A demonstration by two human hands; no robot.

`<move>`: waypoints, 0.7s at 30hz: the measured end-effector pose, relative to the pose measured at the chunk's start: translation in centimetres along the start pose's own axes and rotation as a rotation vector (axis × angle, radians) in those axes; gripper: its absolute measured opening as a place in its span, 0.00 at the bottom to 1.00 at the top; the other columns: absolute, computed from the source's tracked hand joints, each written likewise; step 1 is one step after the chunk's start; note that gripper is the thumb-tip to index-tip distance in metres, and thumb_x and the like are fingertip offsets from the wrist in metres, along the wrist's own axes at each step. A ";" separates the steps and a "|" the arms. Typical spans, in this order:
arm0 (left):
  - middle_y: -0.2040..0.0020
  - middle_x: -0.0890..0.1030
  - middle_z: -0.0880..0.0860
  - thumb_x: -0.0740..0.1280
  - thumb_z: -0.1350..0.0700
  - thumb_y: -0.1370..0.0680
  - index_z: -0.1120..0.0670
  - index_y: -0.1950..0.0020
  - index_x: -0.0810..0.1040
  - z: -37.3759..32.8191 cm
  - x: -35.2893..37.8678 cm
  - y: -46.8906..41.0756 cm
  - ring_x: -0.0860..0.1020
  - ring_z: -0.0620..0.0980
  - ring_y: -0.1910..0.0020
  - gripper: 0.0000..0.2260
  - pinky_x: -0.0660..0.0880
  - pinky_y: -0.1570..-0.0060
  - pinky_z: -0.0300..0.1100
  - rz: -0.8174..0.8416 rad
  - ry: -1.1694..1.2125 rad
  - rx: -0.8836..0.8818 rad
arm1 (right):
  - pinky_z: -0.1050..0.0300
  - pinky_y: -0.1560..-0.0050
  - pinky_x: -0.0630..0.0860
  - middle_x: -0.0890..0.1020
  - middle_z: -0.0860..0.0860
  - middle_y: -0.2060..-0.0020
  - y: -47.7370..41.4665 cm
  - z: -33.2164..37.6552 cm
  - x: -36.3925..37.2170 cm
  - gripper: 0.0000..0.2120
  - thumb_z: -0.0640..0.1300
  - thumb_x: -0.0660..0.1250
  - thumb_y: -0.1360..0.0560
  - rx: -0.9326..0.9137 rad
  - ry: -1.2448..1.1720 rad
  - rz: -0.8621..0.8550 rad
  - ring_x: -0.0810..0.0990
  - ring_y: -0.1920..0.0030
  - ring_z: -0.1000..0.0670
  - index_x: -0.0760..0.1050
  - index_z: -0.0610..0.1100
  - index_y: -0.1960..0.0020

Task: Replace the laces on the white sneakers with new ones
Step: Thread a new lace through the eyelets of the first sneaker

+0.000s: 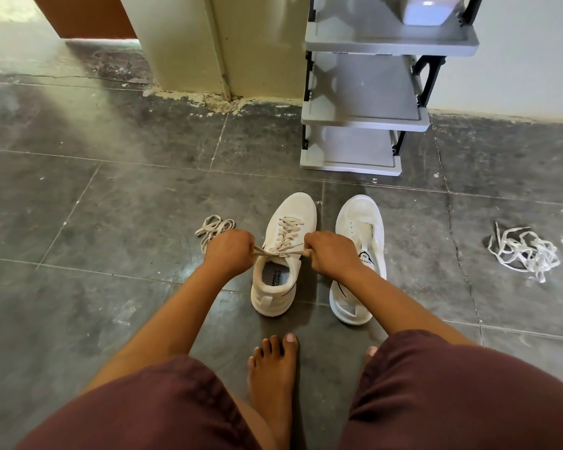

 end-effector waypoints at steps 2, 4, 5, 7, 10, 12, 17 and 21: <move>0.53 0.82 0.56 0.65 0.58 0.24 0.58 0.53 0.80 0.0 0.0 -0.2 0.78 0.55 0.53 0.06 0.71 0.62 0.42 0.008 0.053 0.022 | 0.53 0.56 0.71 0.80 0.46 0.50 0.3 -0.3 0.3 0.06 0.43 0.61 0.23 0.045 -0.116 0.021 0.77 0.50 0.44 0.74 0.44 0.48; 0.48 0.82 0.55 0.66 0.57 0.24 0.57 0.46 0.80 0.0 0.4 -0.3 0.78 0.54 0.50 0.09 0.73 0.56 0.43 0.033 0.143 0.039 | 0.52 0.56 0.72 0.80 0.44 0.49 0.5 -0.4 0.5 0.07 0.42 0.60 0.23 0.074 -0.199 0.014 0.77 0.50 0.43 0.74 0.41 0.48; 0.45 0.81 0.54 0.68 0.55 0.24 0.56 0.42 0.79 0.0 0.7 -0.3 0.78 0.54 0.47 0.12 0.73 0.51 0.44 0.059 0.195 0.049 | 0.51 0.54 0.72 0.80 0.43 0.49 0.6 -0.4 0.7 0.09 0.43 0.60 0.23 0.090 -0.222 0.022 0.77 0.49 0.42 0.73 0.40 0.46; 0.40 0.79 0.53 0.71 0.52 0.26 0.54 0.35 0.75 -0.5 1.4 -0.1 0.76 0.53 0.42 0.20 0.72 0.44 0.44 0.126 0.263 0.074 | 0.50 0.50 0.73 0.79 0.41 0.46 0.7 -0.4 1.5 0.14 0.45 0.61 0.23 0.135 -0.254 0.085 0.77 0.46 0.41 0.71 0.38 0.41; 0.41 0.80 0.54 0.72 0.53 0.28 0.53 0.35 0.76 -1.3 2.1 -0.1 0.77 0.54 0.43 0.22 0.71 0.48 0.42 0.120 0.273 0.083 | 0.51 0.44 0.72 0.77 0.42 0.40 0.9 0.1 3.4 0.27 0.53 0.67 0.26 0.185 -0.344 0.227 0.75 0.40 0.41 0.67 0.38 0.34; 0.44 0.81 0.56 0.71 0.56 0.27 0.54 0.39 0.79 -1.4 2.0 -0.3 0.78 0.55 0.45 0.17 0.73 0.51 0.42 0.049 0.278 0.065 | 0.53 0.47 0.71 0.76 0.42 0.39 0.8 0.6 4.2 0.29 0.53 0.70 0.28 0.201 -0.378 0.271 0.76 0.41 0.42 0.67 0.38 0.35; 0.52 0.83 0.59 0.70 0.60 0.28 0.59 0.47 0.82 -0.7 1.7 -1.1 0.79 0.57 0.50 0.11 0.75 0.51 0.48 -0.049 0.401 0.024 | 0.54 0.52 0.70 0.77 0.41 0.43 -0.5 0.4 3.7 0.22 0.48 0.70 0.27 0.212 -0.426 0.218 0.76 0.45 0.41 0.69 0.38 0.39; 0.52 0.83 0.59 0.71 0.60 0.29 0.59 0.47 0.82 -0.2 1.3 -2.3 0.80 0.56 0.50 0.11 0.75 0.49 0.50 -0.101 0.472 0.001 | 0.53 0.48 0.70 0.77 0.40 0.42 -2.0 0.5 2.7 0.20 0.46 0.67 0.26 0.183 -0.410 0.177 0.76 0.43 0.40 0.68 0.37 0.38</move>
Point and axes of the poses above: each hand's wrist, its own y-axis away from the middle knuckle, its own x-axis out of the palm, z = x × y, the point moved 9 cm from there along -y, towards the middle knuckle
